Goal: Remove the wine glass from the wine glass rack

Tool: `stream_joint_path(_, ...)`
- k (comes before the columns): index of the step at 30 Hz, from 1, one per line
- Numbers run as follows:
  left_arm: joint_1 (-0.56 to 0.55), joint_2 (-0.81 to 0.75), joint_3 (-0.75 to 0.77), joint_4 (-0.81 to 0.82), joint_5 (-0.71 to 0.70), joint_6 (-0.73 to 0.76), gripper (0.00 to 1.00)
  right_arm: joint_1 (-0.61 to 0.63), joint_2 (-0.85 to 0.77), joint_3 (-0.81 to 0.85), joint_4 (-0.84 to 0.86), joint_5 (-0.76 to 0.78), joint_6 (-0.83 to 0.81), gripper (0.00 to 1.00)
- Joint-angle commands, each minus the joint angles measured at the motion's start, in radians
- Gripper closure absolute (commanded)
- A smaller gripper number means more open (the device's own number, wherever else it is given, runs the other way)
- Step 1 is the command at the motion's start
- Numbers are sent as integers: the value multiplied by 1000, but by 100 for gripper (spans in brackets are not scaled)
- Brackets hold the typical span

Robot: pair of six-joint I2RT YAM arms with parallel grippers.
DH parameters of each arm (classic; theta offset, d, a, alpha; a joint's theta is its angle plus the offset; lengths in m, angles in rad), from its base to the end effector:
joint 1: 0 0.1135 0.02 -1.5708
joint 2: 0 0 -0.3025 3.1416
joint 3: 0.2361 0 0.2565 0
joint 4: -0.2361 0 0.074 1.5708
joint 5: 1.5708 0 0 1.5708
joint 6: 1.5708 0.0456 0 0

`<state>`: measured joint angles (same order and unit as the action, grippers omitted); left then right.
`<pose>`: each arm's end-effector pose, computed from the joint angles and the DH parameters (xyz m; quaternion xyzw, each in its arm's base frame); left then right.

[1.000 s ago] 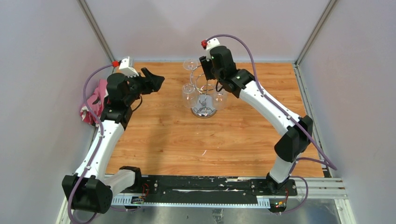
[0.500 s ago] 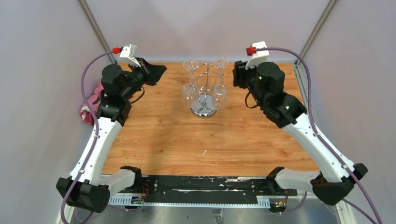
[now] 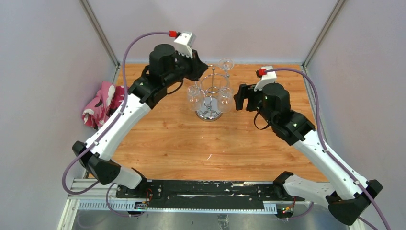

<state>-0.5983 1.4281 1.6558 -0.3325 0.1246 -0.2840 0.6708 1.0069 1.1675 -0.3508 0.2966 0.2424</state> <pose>0.2653 -0.1877 0.5152 0.1572 0.7261 -0.3270 0.5841 0.1731 0.1203 0.4460 -0.0702 0.7652 0.1754 0.6155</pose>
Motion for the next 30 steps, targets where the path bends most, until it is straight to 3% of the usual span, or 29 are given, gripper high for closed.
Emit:
stream_joint_path(1,-27,61,-30,-109,-109,56,81,-82,-3,-58,56,-178,122,16)
stream_joint_path(8,-29,113,-102,-2,-57,84,78,-255,-51,-292,414,-558,370,13)
stream_joint_path(13,-29,159,-122,75,34,55,78,-302,-9,-349,587,-700,492,13)
stream_joint_path(19,-32,211,-152,148,115,-3,78,-302,59,-329,635,-740,533,15)
stream_joint_path(30,-42,259,-186,172,122,-26,80,-302,129,-333,665,-746,553,21)
